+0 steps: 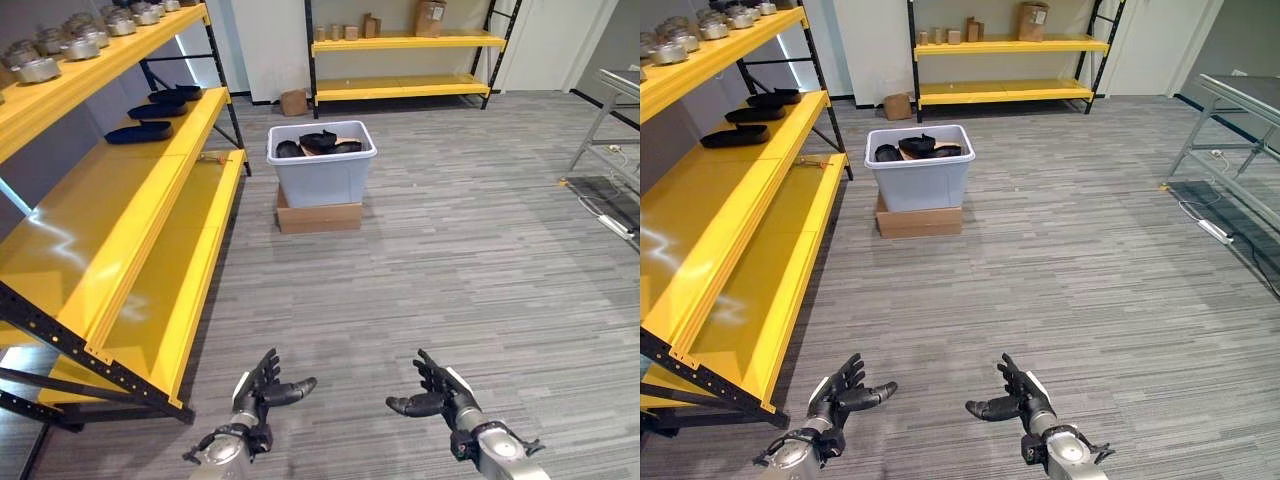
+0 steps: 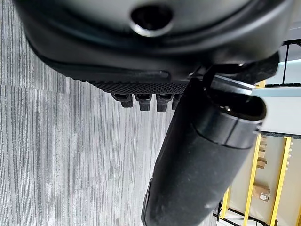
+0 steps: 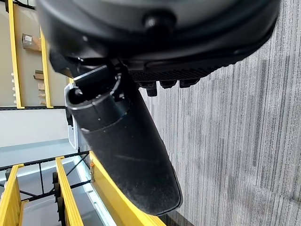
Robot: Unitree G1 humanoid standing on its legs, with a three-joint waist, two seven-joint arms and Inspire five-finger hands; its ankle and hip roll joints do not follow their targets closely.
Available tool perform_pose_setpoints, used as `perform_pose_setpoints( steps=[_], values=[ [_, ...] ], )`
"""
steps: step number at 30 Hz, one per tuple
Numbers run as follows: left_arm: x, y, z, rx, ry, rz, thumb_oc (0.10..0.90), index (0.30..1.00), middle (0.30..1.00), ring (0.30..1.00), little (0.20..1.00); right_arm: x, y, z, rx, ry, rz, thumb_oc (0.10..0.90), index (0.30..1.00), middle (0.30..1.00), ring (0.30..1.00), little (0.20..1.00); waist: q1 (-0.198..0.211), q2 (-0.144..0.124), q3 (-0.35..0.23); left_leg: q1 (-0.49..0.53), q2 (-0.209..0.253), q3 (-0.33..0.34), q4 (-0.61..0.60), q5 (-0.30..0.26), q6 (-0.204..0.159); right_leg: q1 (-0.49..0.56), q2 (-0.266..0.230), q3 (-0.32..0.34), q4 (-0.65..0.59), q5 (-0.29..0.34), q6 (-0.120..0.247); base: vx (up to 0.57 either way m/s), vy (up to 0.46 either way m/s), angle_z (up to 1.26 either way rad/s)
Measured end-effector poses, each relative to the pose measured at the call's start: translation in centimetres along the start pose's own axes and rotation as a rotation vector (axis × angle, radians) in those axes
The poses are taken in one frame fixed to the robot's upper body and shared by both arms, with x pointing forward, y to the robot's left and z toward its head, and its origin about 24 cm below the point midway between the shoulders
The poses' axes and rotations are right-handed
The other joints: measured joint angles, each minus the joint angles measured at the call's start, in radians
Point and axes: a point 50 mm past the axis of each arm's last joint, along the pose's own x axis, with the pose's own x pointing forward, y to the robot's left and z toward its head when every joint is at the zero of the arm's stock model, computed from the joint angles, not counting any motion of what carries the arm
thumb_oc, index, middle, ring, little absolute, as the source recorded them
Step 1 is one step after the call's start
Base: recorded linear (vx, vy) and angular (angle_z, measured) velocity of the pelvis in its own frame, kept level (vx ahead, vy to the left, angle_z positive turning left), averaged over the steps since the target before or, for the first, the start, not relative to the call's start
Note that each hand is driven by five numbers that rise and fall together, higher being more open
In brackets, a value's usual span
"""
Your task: Move parts from the plastic box to the shelf.
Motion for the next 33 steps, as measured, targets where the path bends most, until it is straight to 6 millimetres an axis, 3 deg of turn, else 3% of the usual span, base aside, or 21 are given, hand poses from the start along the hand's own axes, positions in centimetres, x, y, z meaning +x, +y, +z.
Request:
perform_pose_setpoints(
  steps=[33],
  values=[
    [0.06, -0.06, 0.08, 0.001, -0.003, -0.002, 0.900, 1.000, 1.000, 1.000, 1.000, 0.02, 0.00, 0.03, 0.000, -0.001, -0.001, 0.900, 1.000, 1.000, 1.000, 1.000, -0.003, 0.000, 0.001, 0.002, 0.000, 0.002, 0.000, 0.004, 0.008, 0.002, 0.000, -0.001, 0.000, -0.001, 0.000, 0.00, 0.008, 0.00]
  ],
)
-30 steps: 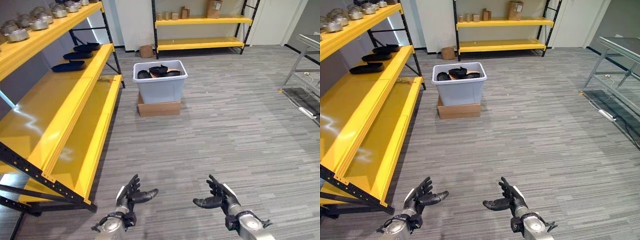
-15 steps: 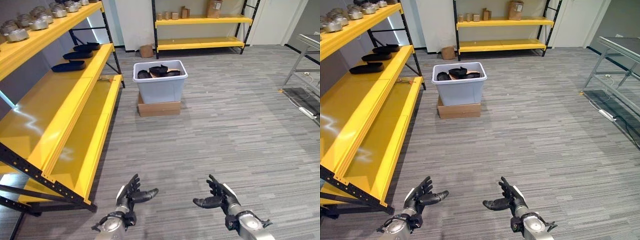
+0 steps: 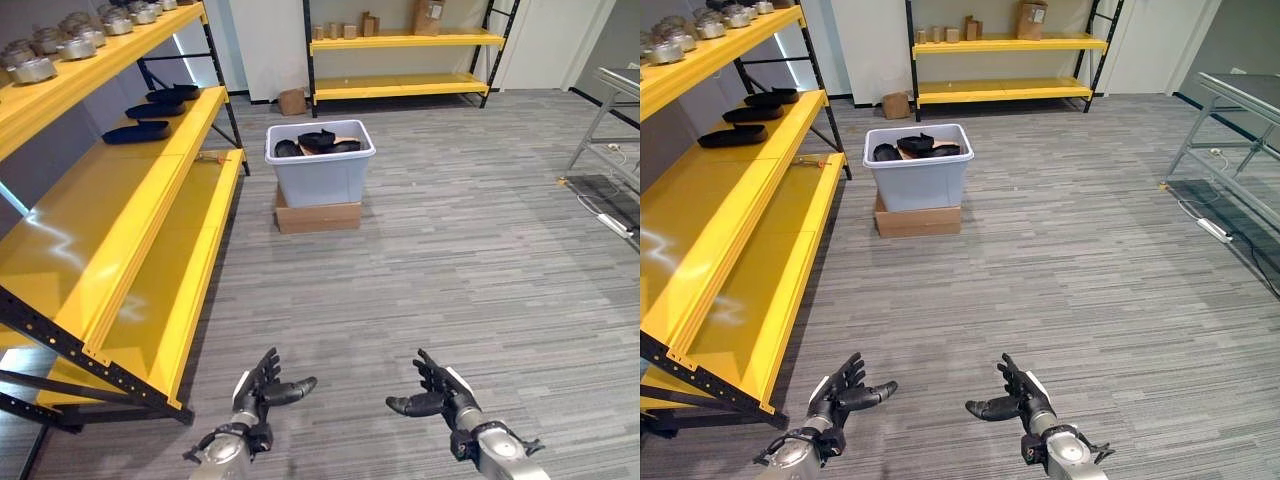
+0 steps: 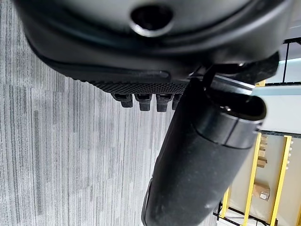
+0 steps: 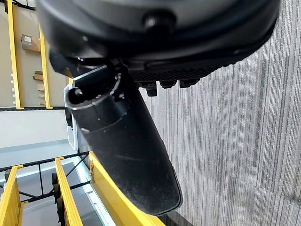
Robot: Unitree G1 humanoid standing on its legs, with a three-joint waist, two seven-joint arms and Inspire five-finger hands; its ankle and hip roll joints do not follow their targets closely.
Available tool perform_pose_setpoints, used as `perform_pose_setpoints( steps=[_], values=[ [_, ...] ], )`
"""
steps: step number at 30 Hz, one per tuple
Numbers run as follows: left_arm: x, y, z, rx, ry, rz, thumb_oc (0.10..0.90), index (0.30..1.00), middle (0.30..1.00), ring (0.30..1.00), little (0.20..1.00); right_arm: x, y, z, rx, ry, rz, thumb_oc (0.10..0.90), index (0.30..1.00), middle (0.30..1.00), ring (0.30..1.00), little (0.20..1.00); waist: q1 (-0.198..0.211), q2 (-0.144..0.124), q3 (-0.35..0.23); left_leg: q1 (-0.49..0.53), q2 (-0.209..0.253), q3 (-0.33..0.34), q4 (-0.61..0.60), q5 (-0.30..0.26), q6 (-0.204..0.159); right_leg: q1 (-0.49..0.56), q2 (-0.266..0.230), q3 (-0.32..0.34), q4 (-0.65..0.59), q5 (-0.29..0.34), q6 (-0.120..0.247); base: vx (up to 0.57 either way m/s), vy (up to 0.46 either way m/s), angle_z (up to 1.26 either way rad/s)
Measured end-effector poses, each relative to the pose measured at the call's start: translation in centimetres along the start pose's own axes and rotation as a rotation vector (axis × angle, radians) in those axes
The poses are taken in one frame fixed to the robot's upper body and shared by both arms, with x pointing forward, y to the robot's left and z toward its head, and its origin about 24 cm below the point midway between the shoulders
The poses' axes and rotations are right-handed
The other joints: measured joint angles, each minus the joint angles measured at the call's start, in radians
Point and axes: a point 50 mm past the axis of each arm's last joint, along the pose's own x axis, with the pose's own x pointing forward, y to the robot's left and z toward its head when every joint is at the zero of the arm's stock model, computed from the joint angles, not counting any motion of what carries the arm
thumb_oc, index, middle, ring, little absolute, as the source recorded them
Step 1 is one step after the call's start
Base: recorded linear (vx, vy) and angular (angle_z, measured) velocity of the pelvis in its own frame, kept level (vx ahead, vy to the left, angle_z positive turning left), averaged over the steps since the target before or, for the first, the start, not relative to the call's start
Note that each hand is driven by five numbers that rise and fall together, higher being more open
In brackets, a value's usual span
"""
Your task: Move parts from the plastic box to the shelf.
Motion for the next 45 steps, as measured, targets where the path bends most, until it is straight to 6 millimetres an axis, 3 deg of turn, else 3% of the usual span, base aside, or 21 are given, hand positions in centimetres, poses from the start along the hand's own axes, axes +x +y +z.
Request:
perform_pose_setpoints(
  steps=[6, 11, 12, 16, 18, 19, 21, 22, 24, 27, 29, 32, 33, 36, 37, 39, 40, 41, 42, 45],
  values=[
    [0.0, -0.1, 0.4, 0.002, -0.014, -0.005, 0.900, 1.000, 1.000, 1.000, 1.000, 0.1, -0.1, 0.1, 0.000, -0.004, -0.002, 0.900, 1.000, 1.000, 1.000, 1.000, -0.008, 0.001, 0.019, -0.002, -0.002, 0.002, 0.000, -0.002, 0.004, -0.007, -0.002, 0.001, 0.005, 0.002, -0.003, -0.01, 0.091, -0.03],
    [0.4, -0.5, 1.4, 0.007, -0.048, -0.023, 0.900, 1.000, 1.000, 1.000, 1.000, 0.3, -0.2, 0.6, -0.010, -0.016, -0.004, 0.900, 1.000, 1.000, 1.000, 1.000, -0.021, 0.010, 0.051, -0.015, -0.004, 0.023, 0.003, -0.003, 0.019, -0.081, -0.009, 0.022, 0.119, -0.034, 0.009, -0.02, 0.151, -0.12],
    [0.6, -0.6, 1.7, 0.008, -0.058, -0.028, 0.900, 1.000, 1.000, 1.000, 1.000, 0.2, -0.2, 0.6, -0.010, -0.015, -0.003, 0.900, 1.000, 1.000, 1.000, 1.000, -0.022, 0.009, 0.057, -0.011, -0.008, 0.023, 0.003, -0.003, 0.026, -0.102, -0.014, 0.024, 0.169, -0.052, 0.011, -0.03, 0.164, -0.05],
    [1.1, -1.1, 2.8, 0.014, -0.090, -0.043, 0.900, 1.000, 1.000, 1.000, 1.000, 0.4, -0.2, 0.8, -0.014, -0.021, 0.005, 0.900, 1.000, 1.000, 1.000, 1.000, -0.026, 0.015, 0.104, 0.012, -0.011, 0.024, 0.003, -0.007, 0.046, -0.259, -0.044, 0.028, 0.532, -0.119, 0.081, 0.00, 0.103, 0.02],
    [1.2, -0.9, 3.3, 0.033, -0.104, -0.046, 0.900, 1.000, 1.000, 1.000, 1.000, 0.3, 0.2, 0.7, -0.020, -0.019, 0.025, 0.900, 1.000, 1.000, 1.000, 1.000, -0.039, -0.013, 0.117, 0.024, -0.043, 0.003, 0.013, -0.020, 0.076, -0.354, -0.079, 0.068, 0.731, -0.128, 0.103, 0.10, 0.070, 0.28],
    [1.2, -0.9, 3.3, 0.035, -0.103, -0.043, 0.900, 1.000, 1.000, 1.000, 1.000, 0.4, 0.2, 0.8, -0.028, -0.022, 0.030, 0.900, 1.000, 1.000, 1.000, 1.000, -0.040, -0.017, 0.119, 0.028, -0.048, 0.000, 0.013, -0.023, 0.081, -0.367, -0.085, 0.081, 0.741, -0.129, 0.100, 0.25, 0.039, 0.13],
    [0.9, -0.4, 2.8, 0.042, -0.086, -0.030, 0.900, 1.000, 1.000, 1.000, 1.000, 0.4, 0.7, 1.6, -0.033, -0.056, 0.050, 0.900, 1.000, 1.000, 1.000, 1.000, -0.040, -0.009, 0.124, 0.037, -0.049, 0.009, 0.005, -0.037, 0.090, -0.401, -0.114, 0.062, 0.596, -0.131, 0.094, 0.32, -0.034, -0.19],
    [1.0, -0.1, 3.0, 0.047, -0.089, -0.026, 0.900, 1.000, 1.000, 1.000, 1.000, 0.4, 0.8, 2.0, -0.035, -0.072, 0.057, 0.900, 1.000, 1.000, 1.000, 1.000, -0.045, -0.013, 0.126, 0.032, -0.047, 0.012, 0.007, -0.045, 0.080, -0.401, -0.116, 0.063, 0.342, -0.086, 0.108, 0.28, -0.069, -0.15],
    [1.2, -0.1, 3.1, 0.050, -0.089, -0.022, 0.900, 1.000, 1.000, 1.000, 1.000, 0.4, 0.9, 2.1, -0.036, -0.073, 0.057, 0.900, 1.000, 1.000, 1.000, 1.000, -0.048, -0.030, 0.123, 0.038, -0.052, 0.010, 0.005, -0.055, 0.074, -0.392, -0.125, 0.059, 0.091, -0.010, 0.142, 0.25, -0.062, 0.02],
    [1.2, -0.3, 2.8, 0.042, -0.082, -0.026, 0.900, 1.000, 1.000, 1.000, 1.000, 0.3, 0.8, 1.8, -0.036, -0.063, 0.053, 0.900, 1.000, 1.000, 1.000, 1.000, -0.051, -0.059, 0.119, 0.088, -0.055, -0.016, 0.000, -0.094, 0.049, -0.357, -0.135, 0.063, 0.009, 0.056, 0.138, 0.24, -0.087, 0.23],
    [1.1, -0.8, 2.5, 0.023, -0.077, -0.037, 0.900, 1.000, 1.000, 1.000, 1.000, 0.0, 0.7, 1.1, -0.032, -0.042, 0.046, 0.900, 1.000, 1.000, 1.000, 1.000, -0.058, -0.067, 0.099, 0.120, -0.036, -0.057, -0.002, -0.127, 0.022, -0.312, -0.130, 0.058, 0.043, 0.106, 0.125, 0.35, -0.188, 0.55],
    [0.8, -1.8, 1.3, -0.009, -0.049, -0.057, 0.900, 1.000, 1.000, 1.000, 1.000, -0.2, 0.0, 0.5, -0.046, -0.008, 0.032, 0.900, 1.000, 1.000, 1.000, 1.000, -0.078, -0.008, 0.052, 0.156, 0.070, -0.096, 0.003, -0.161, -0.014, -0.294, -0.046, 0.015, 0.104, 0.137, 0.099, 0.25, -0.151, 0.59],
    [0.8, -2.0, 1.4, -0.011, -0.052, -0.060, 0.900, 1.000, 1.000, 1.000, 1.000, -0.1, -0.3, 0.9, -0.059, -0.016, 0.027, 0.900, 1.000, 1.000, 1.000, 1.000, -0.077, 0.003, 0.044, 0.160, 0.093, -0.096, 0.010, -0.153, -0.023, -0.285, -0.018, 0.011, 0.106, 0.124, 0.068, 0.26, -0.159, 0.24],
    [1.0, -2.0, 1.8, -0.012, -0.064, -0.060, 0.900, 1.000, 1.000, 1.000, 1.000, 0.4, -1.4, 2.5, -0.087, -0.062, 0.004, 0.900, 1.000, 1.000, 1.000, 1.000, -0.074, -0.001, 0.043, 0.149, 0.129, -0.095, 0.128, -0.131, -0.057, -0.224, 0.021, -0.011, 0.102, 0.087, -0.016, 0.27, -0.187, 0.03],
    [1.1, -2.1, 1.9, -0.011, -0.066, -0.064, 0.900, 1.000, 1.000, 1.000, 1.000, 0.4, -1.7, 2.7, -0.086, -0.068, -0.008, 0.900, 1.000, 1.000, 1.000, 1.000, -0.077, -0.003, 0.043, 0.132, 0.135, -0.097, 0.185, -0.130, -0.065, -0.204, 0.024, -0.012, 0.097, 0.074, -0.018, 0.21, -0.164, 0.08],
    [1.3, -2.4, 2.3, -0.013, -0.077, -0.074, 0.900, 1.000, 1.000, 1.000, 1.000, 0.3, -2.1, 2.9, -0.078, -0.078, -0.031, 0.900, 1.000, 1.000, 1.000, 1.000, -0.075, -0.017, 0.038, 0.047, 0.138, -0.099, 0.385, -0.114, -0.125, -0.172, 0.027, -0.013, 0.086, 0.055, -0.035, 0.19, -0.184, 0.06],
    [1.3, -2.4, 2.5, -0.013, -0.083, -0.076, 0.900, 1.000, 1.000, 1.000, 1.000, 0.3, -2.2, 2.9, -0.080, -0.082, -0.034, 0.900, 1.000, 1.000, 1.000, 1.000, -0.072, -0.025, 0.038, -0.025, 0.138, -0.126, 0.524, -0.084, -0.174, -0.161, 0.028, -0.014, 0.090, 0.044, -0.060, 0.17, -0.182, 0.02],
    [1.4, -2.7, 2.7, -0.015, -0.092, -0.086, 0.900, 1.000, 1.000, 1.000, 1.000, 0.1, -2.5, 2.9, -0.088, -0.080, -0.038, 0.900, 1.000, 1.000, 1.000, 1.000, -0.072, -0.032, 0.041, -0.160, 0.131, -0.187, 0.781, -0.031, -0.227, -0.156, 0.035, -0.023, 0.098, 0.033, -0.097, 0.16, -0.155, -0.12],
    [1.3, -2.6, 2.6, -0.015, -0.089, -0.085, 0.900, 1.000, 1.000, 1.000, 1.000, 0.2, -2.4, 2.8, -0.086, -0.076, -0.037, 0.900, 1.000, 1.000, 1.000, 1.000, -0.064, -0.037, 0.044, -0.206, 0.116, -0.202, 0.865, -0.032, -0.228, -0.142, 0.037, -0.026, 0.098, 0.033, -0.098, 0.17, -0.132, -0.18],
    [1.3, -2.5, 2.5, -0.014, -0.086, -0.081, 0.900, 1.000, 1.000, 1.000, 1.000, -0.1, -2.3, 2.3, -0.086, -0.062, -0.033, 0.900, 1.000, 1.000, 1.000, 1.000, -0.062, -0.078, 0.066, -0.287, 0.071, -0.185, 0.922, -0.032, -0.198, -0.086, 0.025, -0.029, 0.077, 0.007, -0.124, 0.14, -0.077, 0.02]
  ],
)
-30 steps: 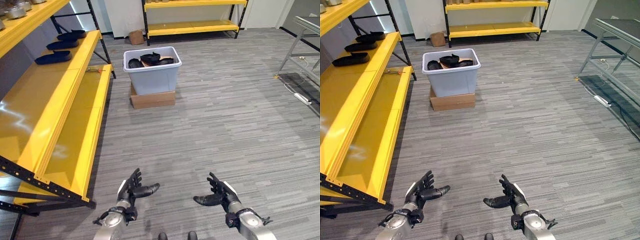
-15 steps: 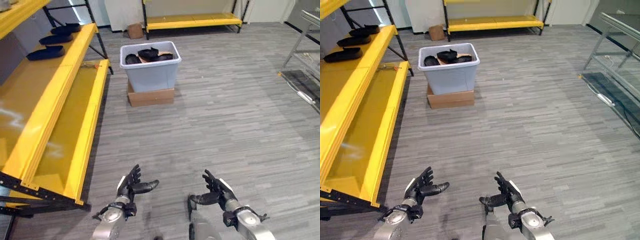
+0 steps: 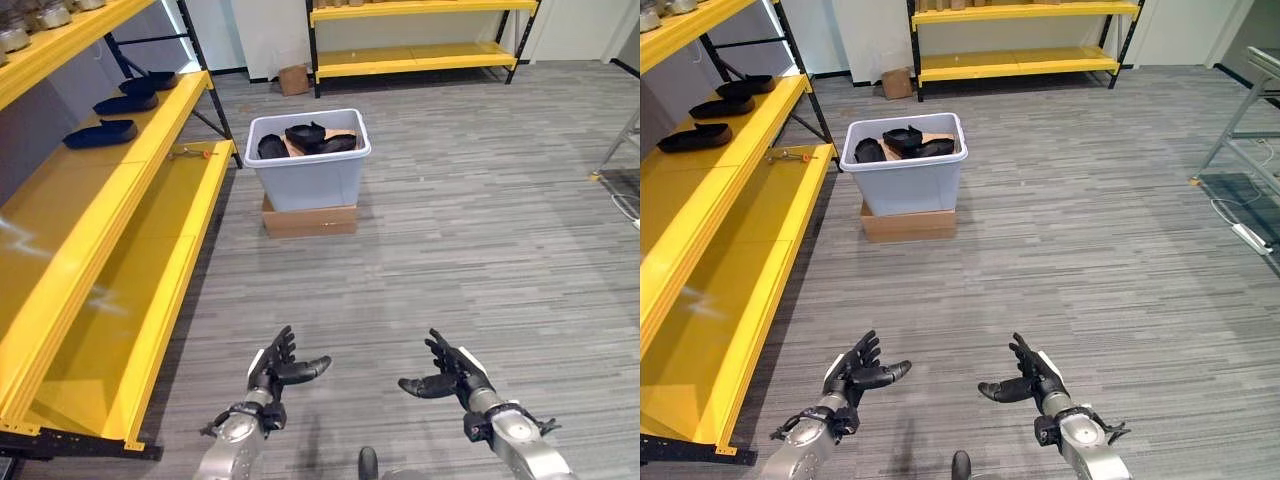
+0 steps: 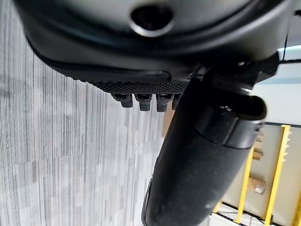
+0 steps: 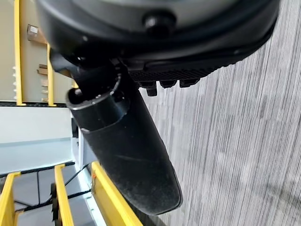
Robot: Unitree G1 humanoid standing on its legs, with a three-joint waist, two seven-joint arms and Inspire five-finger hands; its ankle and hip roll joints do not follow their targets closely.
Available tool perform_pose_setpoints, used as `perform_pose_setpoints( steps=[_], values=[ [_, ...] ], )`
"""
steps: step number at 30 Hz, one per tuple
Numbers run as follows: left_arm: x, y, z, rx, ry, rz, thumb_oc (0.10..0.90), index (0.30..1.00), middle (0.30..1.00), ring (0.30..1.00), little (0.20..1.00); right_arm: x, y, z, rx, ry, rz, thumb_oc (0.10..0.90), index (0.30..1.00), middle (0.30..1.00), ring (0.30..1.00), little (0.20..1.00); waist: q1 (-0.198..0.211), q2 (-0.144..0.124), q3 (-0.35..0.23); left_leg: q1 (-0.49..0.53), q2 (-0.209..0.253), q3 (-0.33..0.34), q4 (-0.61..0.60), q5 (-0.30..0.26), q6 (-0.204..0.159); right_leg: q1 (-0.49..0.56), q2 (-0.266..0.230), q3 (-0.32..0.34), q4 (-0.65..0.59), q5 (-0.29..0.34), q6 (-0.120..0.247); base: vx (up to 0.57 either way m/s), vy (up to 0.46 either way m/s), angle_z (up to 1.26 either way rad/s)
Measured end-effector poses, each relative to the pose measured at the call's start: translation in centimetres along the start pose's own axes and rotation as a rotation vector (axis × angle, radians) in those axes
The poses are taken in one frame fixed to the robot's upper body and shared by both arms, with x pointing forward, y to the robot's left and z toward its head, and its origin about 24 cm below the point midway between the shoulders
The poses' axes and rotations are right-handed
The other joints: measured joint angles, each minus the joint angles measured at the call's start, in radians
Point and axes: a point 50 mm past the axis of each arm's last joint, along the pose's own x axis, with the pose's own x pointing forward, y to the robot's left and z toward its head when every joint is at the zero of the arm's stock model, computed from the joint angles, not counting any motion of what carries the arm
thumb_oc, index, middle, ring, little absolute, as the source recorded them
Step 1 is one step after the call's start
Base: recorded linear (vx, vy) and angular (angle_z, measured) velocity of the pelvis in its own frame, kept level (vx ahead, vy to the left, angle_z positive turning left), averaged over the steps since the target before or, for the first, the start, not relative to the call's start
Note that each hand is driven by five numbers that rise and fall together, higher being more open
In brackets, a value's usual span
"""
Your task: Move parts from the plastic box to the shelf.
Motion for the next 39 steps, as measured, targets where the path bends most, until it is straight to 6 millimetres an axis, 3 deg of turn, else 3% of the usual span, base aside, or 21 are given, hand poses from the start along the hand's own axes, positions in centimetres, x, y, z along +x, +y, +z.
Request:
perform_pose_setpoints(
  steps=[4, 5, 6, 7, 8, 9, 12, 13, 14, 16, 18, 20, 23, 26, 28, 29, 30, 32, 34, 36, 39],
  values=[
    [-0.1, 0.1, -0.2, 0.000, 0.009, 0.003, 0.900, 1.000, 1.000, 1.000, 1.000, -0.2, 0.1, -0.5, 0.013, 0.012, -0.013, 0.900, 1.000, 1.000, 1.000, 1.000, 0.015, -0.015, 0.012, -0.108, 0.001, 0.053, -0.157, -0.029, 0.058, 0.054, 0.007, -0.008, -0.041, -0.027, 0.007, 0.27, 0.039, 0.09],
    [-0.1, 0.1, -0.3, -0.001, 0.013, 0.008, 0.900, 1.000, 1.000, 1.000, 1.000, -0.1, 0.1, -0.3, 0.012, 0.007, -0.015, 0.900, 1.000, 1.000, 1.000, 1.000, 0.021, -0.005, 0.023, -0.083, 0.029, 0.086, -0.472, -0.013, 0.088, 0.073, 0.015, -0.009, -0.060, -0.006, 0.001, 0.34, 0.146, 0.00],
    [-0.2, 0.4, -0.6, 0.004, 0.027, 0.014, 0.900, 1.000, 1.000, 1.000, 1.000, 0.0, 0.2, -0.3, 0.015, 0.005, -0.013, 0.900, 1.000, 1.000, 1.000, 1.000, 0.031, 0.012, 0.025, -0.068, 0.055, 0.086, -0.635, 0.015, 0.086, 0.089, 0.030, 0.002, -0.076, -0.019, 0.037, 0.44, 0.190, -0.20],
    [-0.2, 0.6, -1.1, 0.006, 0.045, 0.025, 0.900, 1.000, 1.000, 1.000, 1.000, 0.0, 0.4, -0.4, 0.015, 0.007, -0.009, 0.900, 1.000, 1.000, 1.000, 1.000, 0.045, 0.020, 0.028, -0.022, 0.073, 0.083, -0.836, 0.046, 0.091, 0.106, 0.039, 0.014, -0.076, -0.026, 0.036, 0.34, 0.148, -0.19],
    [-0.2, 0.9, -1.4, 0.009, 0.060, 0.037, 0.900, 1.000, 1.000, 1.000, 1.000, 0.0, 0.5, -0.3, 0.016, 0.006, -0.009, 0.900, 1.000, 1.000, 1.000, 1.000, 0.043, 0.030, 0.037, -0.020, 0.094, 0.070, -0.918, 0.089, 0.070, 0.127, 0.047, 0.017, -0.077, -0.034, 0.047, 0.33, 0.126, -0.25],
    [-0.3, 1.0, -1.6, 0.010, 0.069, 0.045, 0.900, 1.000, 1.000, 1.000, 1.000, 0.0, 0.5, -0.4, 0.017, 0.007, -0.009, 0.900, 1.000, 1.000, 1.000, 1.000, 0.044, 0.038, 0.036, -0.032, 0.117, 0.061, -0.927, 0.106, 0.056, 0.136, 0.057, 0.022, -0.077, -0.045, 0.056, 0.31, 0.125, -0.19],
    [-0.5, 1.3, -1.9, 0.011, 0.081, 0.054, 0.900, 1.000, 1.000, 1.000, 1.000, -0.1, 0.5, -0.5, 0.019, 0.012, -0.008, 0.900, 1.000, 1.000, 1.000, 1.000, 0.040, 0.049, 0.032, -0.013, 0.138, 0.152, -0.922, 0.150, 0.080, 0.174, 0.056, 0.039, -0.081, -0.075, 0.053, 0.28, 0.127, -0.16],
    [-0.5, 1.2, -1.9, 0.010, 0.079, 0.051, 0.900, 1.000, 1.000, 1.000, 1.000, -0.2, 0.5, -0.7, 0.020, 0.018, -0.009, 0.900, 1.000, 1.000, 1.000, 1.000, 0.044, 0.044, 0.026, -0.003, 0.136, 0.139, -0.922, 0.155, 0.085, 0.177, 0.053, 0.047, -0.076, -0.075, 0.042, 0.48, 0.277, -0.29],
    [-0.3, 1.0, -1.3, 0.011, 0.056, 0.039, 0.900, 1.000, 1.000, 1.000, 1.000, -0.3, 0.4, -0.9, 0.018, 0.024, -0.011, 0.900, 1.000, 1.000, 1.000, 1.000, 0.042, 0.064, 0.004, 0.064, 0.095, 0.146, -0.927, 0.164, 0.097, 0.196, 0.030, 0.068, -0.076, -0.099, 0.075, 0.58, 0.344, -0.37],
    [-0.2, 0.9, -1.2, 0.012, 0.055, 0.036, 0.900, 1.000, 1.000, 1.000, 1.000, -0.3, 0.6, -1.0, 0.024, 0.025, -0.008, 0.900, 1.000, 1.000, 1.000, 1.000, 0.042, 0.068, -0.002, 0.126, 0.062, 0.158, -0.927, 0.184, 0.139, 0.216, 0.000, 0.083, -0.057, -0.132, 0.113, 0.42, 0.270, -0.28],
    [-0.4, 0.9, -0.7, 0.018, 0.034, 0.030, 0.900, 1.000, 1.000, 1.000, 1.000, -0.4, 1.8, -1.2, 0.031, 0.025, 0.034, 0.900, 1.000, 1.000, 1.000, 1.000, 0.044, 0.048, -0.012, 0.187, -0.025, 0.196, -0.922, 0.136, 0.206, 0.158, -0.099, 0.098, 0.166, -0.213, 0.174, 0.33, 0.252, -0.09],
    [-0.2, 0.9, 0.4, 0.033, -0.007, 0.020, 0.900, 1.000, 1.000, 1.000, 1.000, -0.2, 2.3, -0.7, 0.038, 0.004, 0.056, 0.900, 1.000, 1.000, 1.000, 1.000, 0.052, 0.040, -0.020, 0.189, -0.072, 0.199, -0.922, 0.108, 0.236, 0.062, -0.148, 0.101, 0.361, -0.249, 0.210, 0.23, 0.201, 0.10],
    [0.0, 1.3, 0.9, 0.052, -0.018, 0.023, 0.900, 1.000, 1.000, 1.000, 1.000, -0.2, 2.9, -0.7, 0.054, 0.003, 0.072, 0.900, 1.000, 1.000, 1.000, 1.000, 0.066, 0.026, -0.021, 0.223, -0.131, 0.186, -0.922, 0.077, 0.279, -0.117, -0.205, 0.140, 0.749, -0.227, 0.236, 0.18, 0.156, 0.24],
    [-0.3, 1.9, 0.6, 0.077, -0.001, 0.039, 0.900, 1.000, 1.000, 1.000, 1.000, -0.2, 3.1, -0.8, 0.056, 0.005, 0.076, 0.900, 1.000, 1.000, 1.000, 1.000, 0.069, 0.033, -0.018, 0.263, -0.159, 0.160, -0.921, 0.049, 0.317, -0.219, -0.206, 0.163, 0.909, -0.205, 0.240, 0.17, 0.098, 0.32],
    [-0.6, 2.2, 0.3, 0.086, 0.013, 0.047, 0.900, 1.000, 1.000, 1.000, 1.000, -0.1, 3.2, -0.7, 0.059, 0.000, 0.079, 0.900, 1.000, 1.000, 1.000, 1.000, 0.071, 0.049, -0.011, 0.292, -0.159, 0.148, -0.921, 0.012, 0.343, -0.266, -0.197, 0.128, 0.873, -0.211, 0.237, 0.34, 0.068, 0.00],
    [-0.6, 2.5, 0.1, 0.092, 0.025, 0.053, 0.900, 1.000, 1.000, 1.000, 1.000, 0.1, 3.3, -0.1, 0.059, -0.020, 0.084, 0.900, 1.000, 1.000, 1.000, 1.000, 0.059, 0.081, 0.010, 0.311, -0.136, 0.144, -0.921, -0.008, 0.340, -0.315, -0.141, 0.109, 0.696, -0.246, 0.228, 0.29, -0.047, -0.10],
    [-0.6, 2.6, 0.1, 0.097, 0.026, 0.051, 0.900, 1.000, 1.000, 1.000, 1.000, 0.1, 3.4, -0.1, 0.058, -0.023, 0.089, 0.900, 1.000, 1.000, 1.000, 1.000, 0.042, 0.086, 0.015, 0.311, -0.131, 0.155, -0.922, 0.010, 0.301, -0.335, -0.131, 0.086, 0.578, -0.229, 0.215, 0.31, -0.082, 0.13],
    [-0.7, 2.6, 0.0, 0.092, 0.025, 0.052, 0.900, 1.000, 1.000, 1.000, 1.000, -0.5, 3.6, -1.2, 0.066, 0.014, 0.086, 0.900, 1.000, 1.000, 1.000, 1.000, 0.023, 0.063, 0.016, 0.349, -0.149, 0.163, -0.922, -0.025, 0.277, -0.374, -0.132, 0.036, 0.414, -0.152, 0.191, 0.27, -0.088, 0.27],
    [-0.9, 2.7, -0.3, 0.088, 0.034, 0.060, 0.900, 1.000, 1.000, 1.000, 1.000, -0.7, 3.6, -1.6, 0.069, 0.026, 0.086, 0.900, 1.000, 1.000, 1.000, 1.000, 0.020, 0.051, 0.009, 0.362, -0.161, 0.170, -0.921, -0.047, 0.269, -0.366, -0.138, -0.001, 0.214, -0.068, 0.209, 0.40, -0.136, 0.04],
    [-0.7, 2.9, -0.4, 0.071, 0.039, 0.078, 0.900, 1.000, 1.000, 1.000, 1.000, -0.4, 3.5, -1.2, 0.062, 0.017, 0.087, 0.900, 1.000, 1.000, 1.000, 1.000, 0.018, 0.048, 0.006, 0.371, -0.166, 0.163, -0.921, -0.084, 0.247, -0.335, -0.144, -0.013, -0.069, 0.024, 0.259, 0.35, -0.133, -0.09],
    [-0.6, 2.8, -1.0, 0.054, 0.060, 0.086, 0.900, 1.000, 1.000, 1.000, 1.000, -0.4, 3.5, -1.2, 0.060, 0.020, 0.087, 0.900, 1.000, 1.000, 1.000, 1.000, -0.009, 0.049, 0.007, 0.442, -0.155, 0.131, -0.920, -0.131, 0.229, -0.271, -0.168, -0.027, -0.083, 0.100, 0.250, 0.40, -0.170, 0.19]
  ],
)
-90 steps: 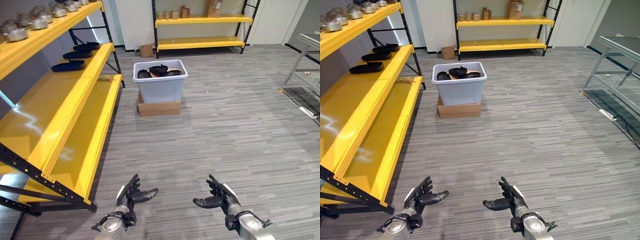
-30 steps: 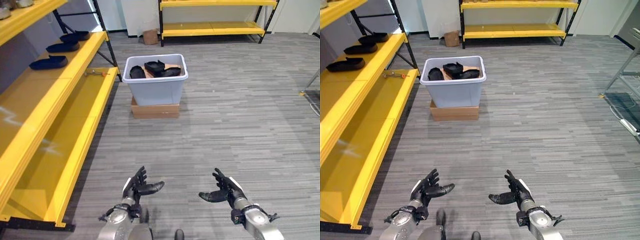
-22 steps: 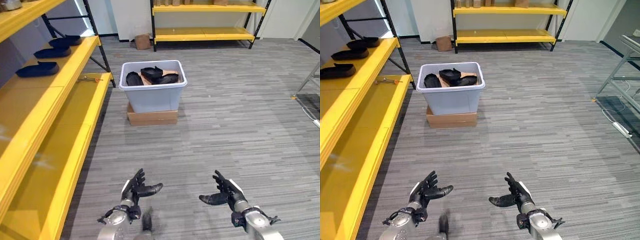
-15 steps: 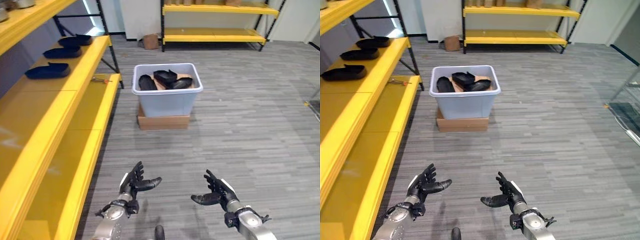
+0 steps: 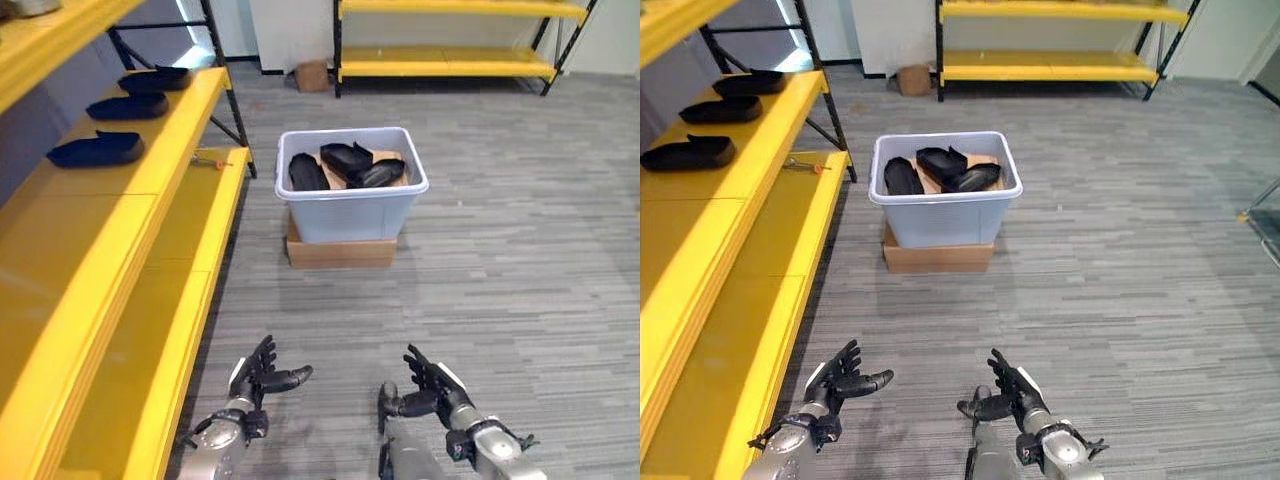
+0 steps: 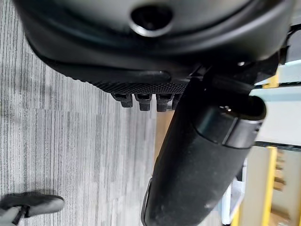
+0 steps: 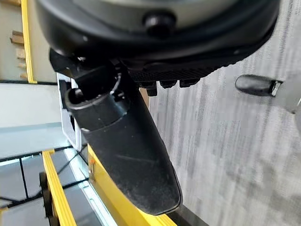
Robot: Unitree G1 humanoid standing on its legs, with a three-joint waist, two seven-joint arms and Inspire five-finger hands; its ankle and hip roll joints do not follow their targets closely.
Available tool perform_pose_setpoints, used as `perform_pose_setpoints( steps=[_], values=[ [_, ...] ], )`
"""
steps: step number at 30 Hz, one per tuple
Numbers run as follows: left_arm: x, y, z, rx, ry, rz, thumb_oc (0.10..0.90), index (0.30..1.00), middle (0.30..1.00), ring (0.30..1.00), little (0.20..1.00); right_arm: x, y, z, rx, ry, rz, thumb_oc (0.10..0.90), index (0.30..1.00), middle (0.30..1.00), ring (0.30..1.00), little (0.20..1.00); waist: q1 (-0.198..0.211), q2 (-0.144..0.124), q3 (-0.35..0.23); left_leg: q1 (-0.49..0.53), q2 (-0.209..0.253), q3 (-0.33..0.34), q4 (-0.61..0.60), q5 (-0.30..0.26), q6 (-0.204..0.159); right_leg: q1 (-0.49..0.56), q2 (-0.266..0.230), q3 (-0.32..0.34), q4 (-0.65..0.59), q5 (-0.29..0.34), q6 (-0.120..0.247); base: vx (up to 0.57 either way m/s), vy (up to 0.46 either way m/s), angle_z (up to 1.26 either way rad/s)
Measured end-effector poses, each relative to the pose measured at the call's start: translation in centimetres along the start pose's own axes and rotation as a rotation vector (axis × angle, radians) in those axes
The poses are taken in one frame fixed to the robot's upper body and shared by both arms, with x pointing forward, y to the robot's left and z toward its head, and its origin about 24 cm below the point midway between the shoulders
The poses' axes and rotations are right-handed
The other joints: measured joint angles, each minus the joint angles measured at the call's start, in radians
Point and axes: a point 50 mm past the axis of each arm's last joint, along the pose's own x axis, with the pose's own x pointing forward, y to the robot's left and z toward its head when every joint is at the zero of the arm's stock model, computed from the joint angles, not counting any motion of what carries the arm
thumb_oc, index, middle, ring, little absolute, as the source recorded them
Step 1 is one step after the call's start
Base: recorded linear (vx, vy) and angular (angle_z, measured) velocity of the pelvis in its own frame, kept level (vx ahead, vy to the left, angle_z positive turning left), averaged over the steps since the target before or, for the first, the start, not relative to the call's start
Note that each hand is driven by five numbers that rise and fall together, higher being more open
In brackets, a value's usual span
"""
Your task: Move parts from the plastic box to the shelf.
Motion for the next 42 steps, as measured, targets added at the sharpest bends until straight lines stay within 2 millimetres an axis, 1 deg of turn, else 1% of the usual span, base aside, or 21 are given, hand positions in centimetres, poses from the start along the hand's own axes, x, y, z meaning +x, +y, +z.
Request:
perform_pose_setpoints(
  steps=[3, 5, 8, 10, 11, 12, 14, 15, 16, 18, 19, 20, 21, 24, 27, 29, 33, 35, 36, 39, 42],
  values=[
    [0.1, -1.1, -0.2, -0.033, 0.000, -0.022, 0.900, 1.000, 1.000, 1.000, 1.000, -0.3, -0.3, -0.6, -0.002, 0.028, -0.011, 0.900, 1.000, 1.000, 1.000, 1.000, -0.009, 0.020, -0.009, 0.078, 0.059, -0.033, 0.008, -0.016, -0.055, 0.081, 0.034, 0.002, 0.036, 0.075, -0.049, 0.40, -0.224, 0.45],
    [0.3, -2.2, 0.0, -0.059, -0.013, -0.043, 0.900, 1.000, 1.000, 1.000, 1.000, -0.2, -0.8, -0.1, -0.021, 0.017, -0.016, 0.900, 1.000, 1.000, 1.000, 1.000, -0.011, 0.030, -0.013, 0.063, 0.095, -0.043, 0.084, -0.015, -0.068, 0.077, 0.059, 0.000, 0.118, 0.047, -0.103, 0.36, -0.241, 0.35],
    [0.3, -2.3, 0.1, -0.064, -0.018, -0.044, 0.900, 1.000, 1.000, 1.000, 1.000, 0.5, -1.3, 1.6, -0.039, -0.035, -0.022, 0.900, 1.000, 1.000, 1.000, 1.000, -0.005, 0.033, -0.016, -0.043, 0.139, -0.037, 0.389, -0.004, -0.108, 0.112, 0.101, -0.016, 0.170, -0.036, -0.181, 0.30, -0.283, -0.09],
    [0.4, -2.1, 0.4, -0.065, -0.027, -0.036, 0.900, 1.000, 1.000, 1.000, 1.000, 0.9, -1.6, 2.5, -0.059, -0.062, -0.021, 0.900, 1.000, 1.000, 1.000, 1.000, 0.003, 0.031, -0.016, -0.167, 0.166, -0.044, 0.664, 0.066, -0.159, 0.132, 0.135, -0.009, 0.185, -0.082, -0.217, 0.27, -0.283, -0.35],
    [0.4, -2.0, 0.5, -0.068, -0.031, -0.032, 0.900, 1.000, 1.000, 1.000, 1.000, 0.8, -1.7, 2.5, -0.062, -0.064, -0.024, 0.900, 1.000, 1.000, 1.000, 1.000, 0.027, 0.017, -0.009, -0.264, 0.169, -0.071, 0.851, 0.204, -0.168, 0.158, 0.151, 0.010, 0.183, -0.100, -0.247, 0.27, -0.237, -0.44],
    [0.4, -2.0, 0.6, -0.073, -0.034, -0.032, 0.900, 1.000, 1.000, 1.000, 1.000, 0.7, -1.8, 2.5, -0.065, -0.063, -0.025, 0.900, 1.000, 1.000, 1.000, 1.000, 0.035, 0.005, -0.004, -0.338, 0.164, -0.103, 0.985, 0.255, -0.167, 0.181, 0.165, 0.018, 0.183, -0.115, -0.266, 0.24, -0.195, -0.40],
    [0.4, -1.7, 0.9, -0.090, -0.042, -0.033, 0.900, 1.000, 1.000, 1.000, 1.000, 0.7, -1.7, 2.4, -0.065, -0.059, -0.024, 0.900, 1.000, 1.000, 1.000, 1.000, 0.057, -0.046, 0.019, -0.457, 0.136, -0.116, 1.112, 0.217, -0.147, 0.229, 0.160, 0.039, 0.175, -0.138, -0.292, 0.21, -0.128, -0.24],
    [0.3, -1.5, 1.1, -0.081, -0.048, -0.032, 0.900, 1.000, 1.000, 1.000, 1.000, 0.5, -1.7, 2.1, -0.055, -0.057, -0.029, 0.900, 1.000, 1.000, 1.000, 1.000, 0.058, -0.088, 0.028, -0.552, 0.144, -0.054, 1.057, 0.154, -0.102, 0.270, 0.153, 0.042, 0.139, -0.145, -0.288, 0.28, -0.061, -0.22],
    [0.2, -1.5, 1.0, -0.081, -0.047, -0.033, 0.900, 1.000, 1.000, 1.000, 1.000, 0.6, -2.0, 2.2, -0.055, -0.054, -0.042, 0.900, 1.000, 1.000, 1.000, 1.000, 0.057, -0.089, 0.042, -0.605, 0.158, -0.010, 0.869, 0.134, -0.095, 0.316, 0.166, 0.028, 0.116, -0.152, -0.268, 0.28, -0.016, -0.19],
    [0.1, -1.4, 0.9, -0.073, -0.045, -0.036, 0.900, 1.000, 1.000, 1.000, 1.000, 0.4, -2.1, 1.9, -0.054, -0.054, -0.054, 0.900, 1.000, 1.000, 1.000, 1.000, 0.051, -0.069, 0.040, -0.667, 0.165, 0.019, 0.660, 0.160, -0.109, 0.373, 0.185, 0.021, 0.082, -0.180, -0.248, 0.52, 0.116, -0.21],
    [0.1, -1.4, 0.8, -0.069, -0.041, -0.036, 0.900, 1.000, 1.000, 1.000, 1.000, 0.2, -2.3, 1.7, -0.057, -0.042, -0.060, 0.900, 1.000, 1.000, 1.000, 1.000, 0.053, -0.039, 0.036, -0.636, 0.196, 0.040, 0.288, 0.190, -0.103, 0.414, 0.219, 0.044, 0.038, -0.183, -0.234, 0.63, 0.228, -0.16],
    [-0.1, -1.1, 0.2, -0.066, -0.023, -0.028, 0.900, 1.000, 1.000, 1.000, 1.000, 0.1, -2.4, 1.2, -0.054, -0.026, -0.063, 0.900, 1.000, 1.000, 1.000, 1.000, 0.056, -0.015, 0.036, -0.609, 0.225, 0.033, 0.056, 0.218, -0.102, 0.453, 0.252, 0.051, 0.017, -0.199, -0.210, 0.61, 0.221, -0.20],
    [-0.2, -0.9, -0.1, -0.063, -0.010, -0.019, 0.900, 1.000, 1.000, 1.000, 1.000, 0.1, -2.3, 1.1, -0.055, -0.018, -0.061, 0.900, 1.000, 1.000, 1.000, 1.000, 0.058, -0.009, 0.040, -0.604, 0.227, 0.017, -0.019, 0.201, -0.102, 0.474, 0.263, 0.064, 0.015, -0.212, -0.189, 0.45, 0.158, -0.35],
    [-1.0, -0.3, -2.0, -0.065, 0.056, 0.012, 0.900, 1.000, 1.000, 1.000, 1.000, -0.2, -2.6, 0.2, -0.053, 0.013, -0.068, 0.900, 1.000, 1.000, 1.000, 1.000, 0.082, -0.028, 0.033, -0.575, 0.192, -0.008, 0.024, 0.221, -0.081, 0.545, 0.240, 0.121, 0.009, -0.243, -0.143, 0.39, 0.172, -0.71],
    [-1.0, -0.7, -1.9, -0.072, 0.049, 0.000, 0.900, 1.000, 1.000, 1.000, 1.000, -0.7, -2.8, -0.2, -0.058, 0.025, -0.071, 0.900, 1.000, 1.000, 1.000, 1.000, 0.068, 0.004, -0.004, -0.497, 0.129, 0.057, 0.129, 0.215, 0.047, 0.581, 0.236, 0.140, 0.053, -0.285, -0.102, 0.46, 0.283, -0.57],
    [-0.8, -0.5, -1.5, -0.056, 0.036, -0.002, 0.900, 1.000, 1.000, 1.000, 1.000, -1.0, -2.1, -1.2, -0.036, 0.058, -0.059, 0.900, 1.000, 1.000, 1.000, 1.000, 0.071, -0.008, -0.022, -0.422, 0.110, 0.044, 0.070, 0.318, 0.088, 0.582, 0.232, 0.143, 0.128, -0.312, -0.068, 0.32, 0.245, -0.34],
    [-0.2, -0.9, -0.1, -0.046, -0.005, -0.023, 0.900, 1.000, 1.000, 1.000, 1.000, -1.2, -1.2, -1.9, -0.041, 0.077, -0.028, 0.900, 1.000, 1.000, 1.000, 1.000, 0.074, -0.030, -0.035, -0.316, 0.066, 0.038, 0.002, 0.288, 0.113, 0.385, 0.168, 0.078, 0.622, -0.303, -0.073, 0.18, 0.210, 0.00],
    [0.1, -1.2, 0.9, -0.041, -0.041, -0.036, 0.900, 1.000, 1.000, 1.000, 1.000, -1.1, -0.8, -1.2, -0.043, 0.042, -0.015, 0.900, 1.000, 1.000, 1.000, 1.000, 0.072, -0.047, -0.041, -0.286, -0.002, 0.027, 0.002, 0.258, 0.106, 0.200, 0.058, 0.073, 0.953, -0.303, -0.064, 0.14, 0.174, 0.29],
    [0.5, -1.7, 1.7, -0.037, -0.068, -0.053, 0.900, 1.000, 1.000, 1.000, 1.000, -0.9, -0.8, -0.7, -0.044, 0.023, -0.011, 0.900, 1.000, 1.000, 1.000, 1.000, 0.057, -0.022, -0.032, -0.255, -0.028, 0.001, 0.003, 0.242, 0.116, 0.116, 0.007, 0.089, 0.984, -0.342, -0.049, 0.26, 0.244, 0.57],
    [0.7, -1.6, 2.3, -0.022, -0.087, -0.058, 0.900, 1.000, 1.000, 1.000, 1.000, -0.3, -0.6, 0.2, -0.051, -0.004, 0.001, 0.900, 1.000, 1.000, 1.000, 1.000, 0.056, 0.028, 0.000, -0.197, -0.023, -0.021, 0.003, 0.209, 0.123, 0.007, -0.030, 0.068, 0.941, -0.351, -0.050, 0.21, 0.091, 0.32],
    [0.4, -0.7, 2.2, 0.000, -0.078, -0.039, 0.900, 1.000, 1.000, 1.000, 1.000, -0.1, -0.2, 0.3, -0.050, -0.010, 0.018, 0.900, 1.000, 1.000, 1.000, 1.000, 0.055, 0.030, 0.006, -0.158, -0.018, -0.025, 0.003, 0.187, 0.091, -0.019, -0.017, 0.087, 0.691, -0.340, -0.045, 0.11, -0.019, 0.29]
  ],
)
